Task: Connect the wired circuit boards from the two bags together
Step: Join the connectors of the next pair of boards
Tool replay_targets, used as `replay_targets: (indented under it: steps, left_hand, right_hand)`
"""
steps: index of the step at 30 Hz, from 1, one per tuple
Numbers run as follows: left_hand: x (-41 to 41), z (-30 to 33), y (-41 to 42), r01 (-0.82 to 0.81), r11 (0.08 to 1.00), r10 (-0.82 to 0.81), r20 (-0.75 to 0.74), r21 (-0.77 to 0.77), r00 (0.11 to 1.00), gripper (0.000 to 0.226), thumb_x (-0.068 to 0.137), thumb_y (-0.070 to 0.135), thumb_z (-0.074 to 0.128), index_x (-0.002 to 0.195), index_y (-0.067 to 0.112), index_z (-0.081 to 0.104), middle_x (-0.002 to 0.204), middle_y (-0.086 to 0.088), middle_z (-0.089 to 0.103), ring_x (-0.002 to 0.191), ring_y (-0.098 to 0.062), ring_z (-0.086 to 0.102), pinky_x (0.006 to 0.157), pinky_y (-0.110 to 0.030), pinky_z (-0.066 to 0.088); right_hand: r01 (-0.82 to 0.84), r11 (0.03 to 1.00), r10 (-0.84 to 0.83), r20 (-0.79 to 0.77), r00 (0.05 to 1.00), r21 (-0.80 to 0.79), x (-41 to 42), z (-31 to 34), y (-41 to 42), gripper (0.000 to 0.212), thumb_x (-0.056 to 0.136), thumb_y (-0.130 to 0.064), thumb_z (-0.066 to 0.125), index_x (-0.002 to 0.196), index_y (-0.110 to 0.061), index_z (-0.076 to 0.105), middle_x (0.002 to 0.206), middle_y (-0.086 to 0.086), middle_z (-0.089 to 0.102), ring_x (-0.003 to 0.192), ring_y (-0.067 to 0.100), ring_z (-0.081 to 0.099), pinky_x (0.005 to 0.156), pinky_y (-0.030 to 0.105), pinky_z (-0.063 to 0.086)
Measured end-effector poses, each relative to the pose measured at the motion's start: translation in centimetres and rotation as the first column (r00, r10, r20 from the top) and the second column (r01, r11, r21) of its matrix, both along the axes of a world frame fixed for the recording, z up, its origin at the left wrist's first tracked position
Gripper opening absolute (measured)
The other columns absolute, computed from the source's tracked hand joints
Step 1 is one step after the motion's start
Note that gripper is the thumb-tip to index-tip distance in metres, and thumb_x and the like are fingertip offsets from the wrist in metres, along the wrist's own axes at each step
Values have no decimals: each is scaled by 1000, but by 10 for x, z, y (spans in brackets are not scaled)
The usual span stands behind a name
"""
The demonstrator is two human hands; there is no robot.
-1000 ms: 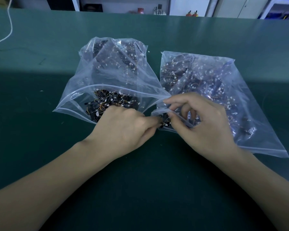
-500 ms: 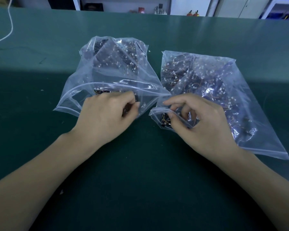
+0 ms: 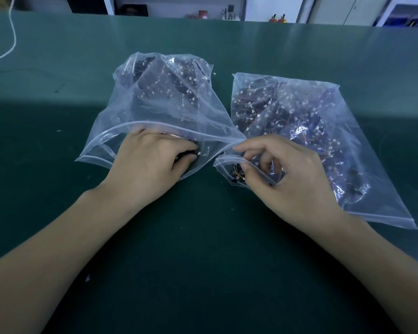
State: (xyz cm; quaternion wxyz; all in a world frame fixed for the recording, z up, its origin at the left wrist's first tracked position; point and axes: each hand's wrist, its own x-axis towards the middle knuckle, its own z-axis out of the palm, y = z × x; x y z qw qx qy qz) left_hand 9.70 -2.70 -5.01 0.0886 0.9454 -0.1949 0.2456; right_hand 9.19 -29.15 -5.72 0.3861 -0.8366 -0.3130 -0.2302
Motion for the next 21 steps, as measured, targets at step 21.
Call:
replay_targets:
  steps: [21]
  left_hand:
    - [-21, 3, -28, 362, 827, -243, 306, -431, 920, 12, 104, 12, 72, 104, 6, 82, 88, -5, 76, 76, -26, 68, 72, -39, 52]
  right_hand:
    - [-3, 1000, 3, -33, 999, -7, -3, 4, 1, 29, 103, -34, 71, 129, -20, 74, 105, -7, 68, 71, 17, 60, 67, 26, 51]
